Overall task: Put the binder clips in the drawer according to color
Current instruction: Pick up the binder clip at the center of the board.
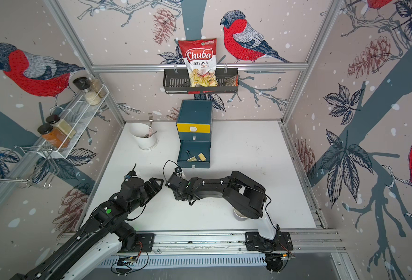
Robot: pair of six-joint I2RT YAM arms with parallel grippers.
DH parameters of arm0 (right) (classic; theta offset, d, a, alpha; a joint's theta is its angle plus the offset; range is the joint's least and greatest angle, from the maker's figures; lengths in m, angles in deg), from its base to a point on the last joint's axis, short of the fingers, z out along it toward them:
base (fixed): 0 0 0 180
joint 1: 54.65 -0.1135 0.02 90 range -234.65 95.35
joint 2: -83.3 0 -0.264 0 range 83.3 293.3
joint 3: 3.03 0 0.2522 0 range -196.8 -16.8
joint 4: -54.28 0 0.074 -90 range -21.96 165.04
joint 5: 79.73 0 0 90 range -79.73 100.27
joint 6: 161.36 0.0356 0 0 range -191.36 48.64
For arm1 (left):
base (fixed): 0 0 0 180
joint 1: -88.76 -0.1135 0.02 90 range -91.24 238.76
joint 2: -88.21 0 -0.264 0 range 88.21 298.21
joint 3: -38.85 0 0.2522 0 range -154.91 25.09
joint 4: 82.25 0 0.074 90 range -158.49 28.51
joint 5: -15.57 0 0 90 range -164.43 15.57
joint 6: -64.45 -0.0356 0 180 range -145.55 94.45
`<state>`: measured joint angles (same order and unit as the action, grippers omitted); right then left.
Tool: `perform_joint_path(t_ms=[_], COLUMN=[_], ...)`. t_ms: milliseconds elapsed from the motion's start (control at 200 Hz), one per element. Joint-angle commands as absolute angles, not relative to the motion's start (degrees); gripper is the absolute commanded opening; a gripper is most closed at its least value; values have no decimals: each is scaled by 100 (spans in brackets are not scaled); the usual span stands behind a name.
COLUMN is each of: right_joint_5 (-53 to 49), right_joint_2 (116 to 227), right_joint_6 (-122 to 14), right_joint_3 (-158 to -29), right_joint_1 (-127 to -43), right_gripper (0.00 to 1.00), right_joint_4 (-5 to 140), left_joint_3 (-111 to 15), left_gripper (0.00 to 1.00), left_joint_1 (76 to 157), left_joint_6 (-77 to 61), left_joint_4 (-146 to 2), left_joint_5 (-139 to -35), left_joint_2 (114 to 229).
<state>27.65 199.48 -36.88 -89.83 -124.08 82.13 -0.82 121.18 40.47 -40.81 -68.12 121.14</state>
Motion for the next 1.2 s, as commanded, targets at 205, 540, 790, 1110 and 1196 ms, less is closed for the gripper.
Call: perform_joint_path(t_ms=[205,540,790,1110,1196], right_joint_5=[2379,2623,2749,2873,2825], right_joint_2=[19858,19821,19624,18945,18964], right_joint_6=[-3298,-3023,-3074,-3375,-3499], right_joint_3=[-8935,-8877,-9009,-9484,-9760], right_joint_1=[-12563,-12692,-12629,-12112,-11798], right_gripper=[67,52,46,45,46], right_joint_4=[8791,8861,8904,9248,9388], left_joint_3=[12,94,230,581,654], left_gripper=[79,79,78,78,78], left_joint_1=[12110,12110,12105,12110,12107], left_joint_6=[4098,4120,4099,4010,3943], left_joint_4=[-4081,-4186,-4260,-4673,-4804], left_joint_5=[-6946,-7020,-7170,-7653,-7863], left_joint_2=[12191,12179,12195,12521,12715])
